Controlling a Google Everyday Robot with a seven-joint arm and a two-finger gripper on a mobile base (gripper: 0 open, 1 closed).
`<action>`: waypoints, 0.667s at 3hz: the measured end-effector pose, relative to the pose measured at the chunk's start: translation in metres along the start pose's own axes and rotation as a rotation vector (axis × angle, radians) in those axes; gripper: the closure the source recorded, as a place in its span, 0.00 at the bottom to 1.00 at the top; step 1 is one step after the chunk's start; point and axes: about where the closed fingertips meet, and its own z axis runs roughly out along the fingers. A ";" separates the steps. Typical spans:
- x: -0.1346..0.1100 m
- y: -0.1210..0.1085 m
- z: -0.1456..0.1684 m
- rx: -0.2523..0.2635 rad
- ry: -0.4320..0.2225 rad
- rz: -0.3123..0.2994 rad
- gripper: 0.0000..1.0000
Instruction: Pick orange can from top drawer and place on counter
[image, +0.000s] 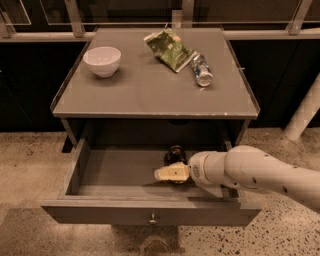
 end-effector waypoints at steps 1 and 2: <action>0.008 -0.008 0.019 0.003 0.011 0.017 0.00; 0.016 -0.013 0.035 0.004 0.020 0.033 0.00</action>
Offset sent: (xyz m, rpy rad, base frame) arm 0.0219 0.0044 -0.0591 0.0102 0.0514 -0.0348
